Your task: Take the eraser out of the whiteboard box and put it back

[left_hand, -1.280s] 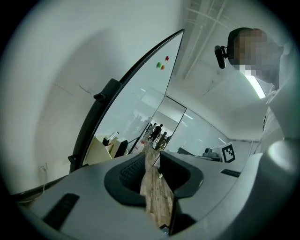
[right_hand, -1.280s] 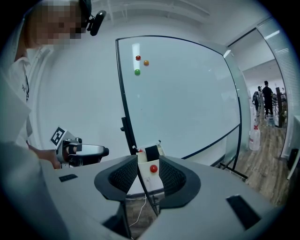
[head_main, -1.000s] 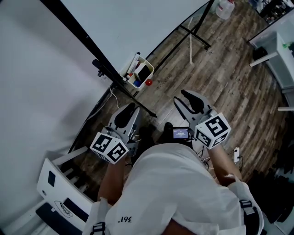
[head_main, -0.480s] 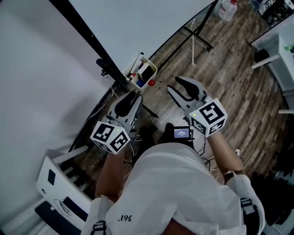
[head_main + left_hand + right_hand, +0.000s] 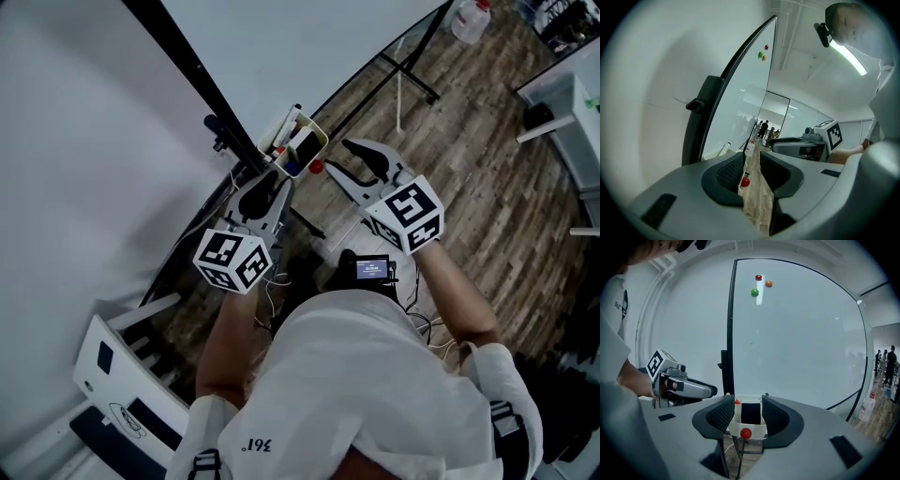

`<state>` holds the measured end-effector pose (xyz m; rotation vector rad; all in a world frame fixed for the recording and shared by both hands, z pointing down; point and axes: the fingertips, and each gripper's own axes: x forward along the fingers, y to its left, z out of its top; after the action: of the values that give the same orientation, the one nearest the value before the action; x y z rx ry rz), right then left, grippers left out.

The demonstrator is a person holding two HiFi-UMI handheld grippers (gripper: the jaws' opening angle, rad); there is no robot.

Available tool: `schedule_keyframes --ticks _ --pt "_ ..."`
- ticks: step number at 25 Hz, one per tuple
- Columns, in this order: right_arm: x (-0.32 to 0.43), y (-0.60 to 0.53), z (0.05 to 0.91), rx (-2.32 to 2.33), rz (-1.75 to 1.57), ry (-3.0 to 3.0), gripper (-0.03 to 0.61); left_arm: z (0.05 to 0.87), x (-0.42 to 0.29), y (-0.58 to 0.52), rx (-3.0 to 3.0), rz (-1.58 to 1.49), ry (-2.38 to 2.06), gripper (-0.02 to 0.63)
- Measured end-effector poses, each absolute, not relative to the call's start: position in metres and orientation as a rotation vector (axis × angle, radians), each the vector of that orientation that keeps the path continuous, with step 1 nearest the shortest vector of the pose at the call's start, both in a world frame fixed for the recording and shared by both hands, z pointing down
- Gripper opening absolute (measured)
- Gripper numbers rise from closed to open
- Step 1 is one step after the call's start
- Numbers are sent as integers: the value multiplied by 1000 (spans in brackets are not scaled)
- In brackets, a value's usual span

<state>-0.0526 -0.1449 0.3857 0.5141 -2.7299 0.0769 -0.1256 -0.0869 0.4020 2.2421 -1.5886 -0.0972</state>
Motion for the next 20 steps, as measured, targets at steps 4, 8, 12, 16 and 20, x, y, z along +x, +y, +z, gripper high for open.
schedule_keyframes --ticks 4,8,12,16,20 --pt "-64 -149 400 482 80 -2703 193 417 -129 -90 2200 -76 -1601 104" --pt "-72 -154 413 461 87 -2680 199 430 -132 -92 2164 -53 -1606 114" --pt "-80 -158 425 443 96 -2660 206 440 -136 -95 2137 -39 -1612 118" --pt "-87 -164 438 431 110 -2638 217 449 -140 -98 2118 -33 -1613 118" --pt "-93 -168 451 423 130 -2613 233 455 -141 -98 2106 -27 -1607 118"
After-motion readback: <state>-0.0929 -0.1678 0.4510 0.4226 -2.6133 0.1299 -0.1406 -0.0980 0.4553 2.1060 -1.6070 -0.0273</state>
